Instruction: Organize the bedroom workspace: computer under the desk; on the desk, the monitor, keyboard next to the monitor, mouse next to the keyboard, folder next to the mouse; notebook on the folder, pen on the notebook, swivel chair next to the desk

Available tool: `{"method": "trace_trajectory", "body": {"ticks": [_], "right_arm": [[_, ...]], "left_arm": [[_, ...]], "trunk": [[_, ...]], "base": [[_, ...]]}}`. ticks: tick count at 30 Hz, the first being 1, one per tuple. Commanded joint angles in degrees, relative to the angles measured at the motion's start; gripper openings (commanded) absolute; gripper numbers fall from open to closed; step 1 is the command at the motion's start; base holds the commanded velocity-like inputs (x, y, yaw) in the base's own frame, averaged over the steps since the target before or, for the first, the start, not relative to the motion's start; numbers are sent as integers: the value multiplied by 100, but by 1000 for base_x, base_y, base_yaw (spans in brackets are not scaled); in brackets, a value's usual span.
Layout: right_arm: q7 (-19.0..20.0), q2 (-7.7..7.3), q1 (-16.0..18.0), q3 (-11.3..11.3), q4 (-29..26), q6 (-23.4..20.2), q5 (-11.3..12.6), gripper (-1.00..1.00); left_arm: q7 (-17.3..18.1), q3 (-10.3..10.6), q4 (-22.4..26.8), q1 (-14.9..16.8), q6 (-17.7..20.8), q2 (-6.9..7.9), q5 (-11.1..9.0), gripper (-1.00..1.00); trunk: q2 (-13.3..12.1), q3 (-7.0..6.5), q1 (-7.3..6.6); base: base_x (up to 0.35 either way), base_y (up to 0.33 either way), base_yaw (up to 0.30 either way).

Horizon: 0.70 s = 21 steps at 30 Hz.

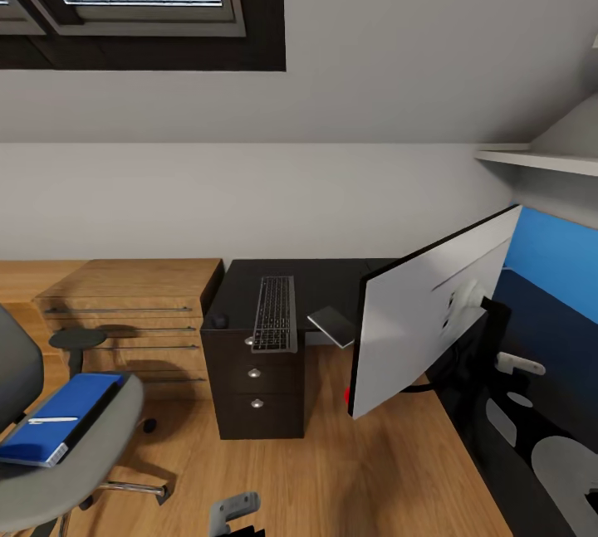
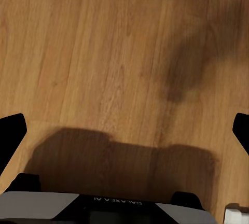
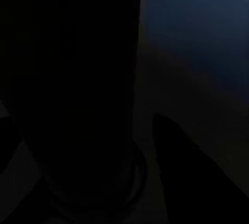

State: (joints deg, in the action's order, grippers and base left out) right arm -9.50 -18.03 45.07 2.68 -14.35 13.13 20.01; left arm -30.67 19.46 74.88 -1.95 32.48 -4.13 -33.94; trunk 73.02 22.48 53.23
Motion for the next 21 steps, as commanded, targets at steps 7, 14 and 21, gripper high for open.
{"method": "trace_trajectory", "body": {"ticks": [7,14,21], "right_arm": [[1,-3,1,69,3,14,55,-100],[5,0,1,68,3,14,55,-100],[9,1,1,72,3,7,55,-100]], "left_arm": [[-53,9,9,2,4,0,-61,100],[-53,6,9,2,6,-2,-61,100],[-53,5,9,2,4,0,-61,100]], "trunk": [[3,6,0],[3,6,0],[3,6,0]], "base": [[0,0,0],[0,0,0],[0,0,0]]}}
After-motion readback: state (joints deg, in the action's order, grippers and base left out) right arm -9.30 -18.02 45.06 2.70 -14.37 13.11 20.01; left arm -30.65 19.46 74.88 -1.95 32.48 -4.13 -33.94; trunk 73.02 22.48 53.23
